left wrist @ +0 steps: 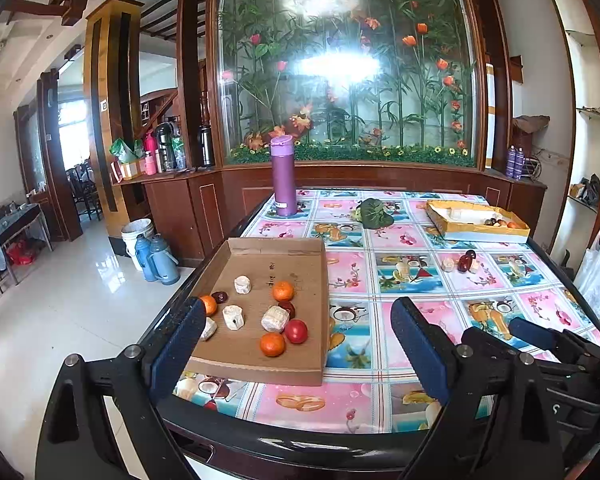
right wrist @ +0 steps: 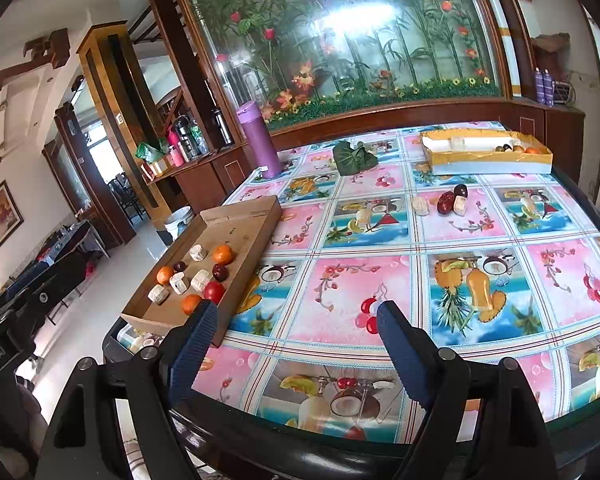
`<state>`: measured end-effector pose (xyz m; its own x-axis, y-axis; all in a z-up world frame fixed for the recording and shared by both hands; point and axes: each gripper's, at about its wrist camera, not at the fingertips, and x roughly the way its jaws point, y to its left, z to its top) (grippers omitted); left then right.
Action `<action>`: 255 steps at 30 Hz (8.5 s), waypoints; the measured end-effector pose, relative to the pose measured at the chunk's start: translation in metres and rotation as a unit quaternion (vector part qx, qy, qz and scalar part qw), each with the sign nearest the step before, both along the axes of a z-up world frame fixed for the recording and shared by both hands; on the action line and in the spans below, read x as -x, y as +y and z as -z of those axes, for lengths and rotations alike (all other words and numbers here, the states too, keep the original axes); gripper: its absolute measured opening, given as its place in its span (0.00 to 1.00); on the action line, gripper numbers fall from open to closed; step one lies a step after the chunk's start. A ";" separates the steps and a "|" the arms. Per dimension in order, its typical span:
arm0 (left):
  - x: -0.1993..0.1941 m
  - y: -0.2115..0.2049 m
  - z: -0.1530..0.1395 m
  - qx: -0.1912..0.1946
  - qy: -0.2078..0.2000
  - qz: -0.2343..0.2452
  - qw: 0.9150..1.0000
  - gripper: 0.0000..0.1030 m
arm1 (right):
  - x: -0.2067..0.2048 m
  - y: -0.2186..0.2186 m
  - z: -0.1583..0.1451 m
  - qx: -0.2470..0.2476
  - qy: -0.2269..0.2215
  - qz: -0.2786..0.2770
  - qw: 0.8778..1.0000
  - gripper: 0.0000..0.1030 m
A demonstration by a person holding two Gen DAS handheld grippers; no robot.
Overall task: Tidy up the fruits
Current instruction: 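Move both open tools back toward the remaining items on the tablecloth, then grasp a round tan cake with the left tool while the right tool grasps another, then carry both tan cakes into the cardboard box and open both tools, then move both open tools back toward the red date and dark plum, then grasp a red date with the left tool while the right tool grasps a dark plum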
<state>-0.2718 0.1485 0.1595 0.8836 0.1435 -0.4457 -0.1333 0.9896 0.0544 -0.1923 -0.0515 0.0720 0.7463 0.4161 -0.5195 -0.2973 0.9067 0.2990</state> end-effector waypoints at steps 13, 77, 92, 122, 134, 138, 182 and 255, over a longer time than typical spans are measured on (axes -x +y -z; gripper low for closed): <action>-0.062 0.007 0.022 0.013 0.060 0.022 0.998 0.91 | -0.068 -0.074 0.003 -0.002 0.033 0.056 0.998 0.85; -0.298 -0.133 0.112 0.091 0.199 0.219 0.951 0.23 | -0.266 -0.157 0.072 0.053 0.097 0.092 0.990 0.22; -0.216 -0.030 0.085 0.160 0.138 0.145 0.967 0.24 | -0.262 -0.185 0.071 -0.029 0.115 0.114 0.986 0.58; -0.280 0.155 0.096 0.161 0.229 0.006 0.960 0.24 | -0.217 0.079 -0.010 0.101 0.073 -0.122 0.985 0.32; -0.301 0.192 0.128 0.225 0.257 -0.008 0.940 0.25 | -0.227 0.230 0.052 0.189 0.091 -0.194 0.958 0.33; -0.294 0.198 0.124 0.224 0.244 -0.013 0.943 0.38 | -0.236 0.233 0.060 0.196 0.085 -0.176 0.961 0.34; -0.096 0.065 0.011 0.013 0.032 -0.126 0.991 0.80 | -0.103 0.138 0.069 0.212 0.066 -0.188 0.957 0.82; -0.337 -0.222 0.135 0.011 0.231 0.257 0.938 0.23 | -0.311 -0.181 0.084 -0.042 0.147 0.085 0.985 0.39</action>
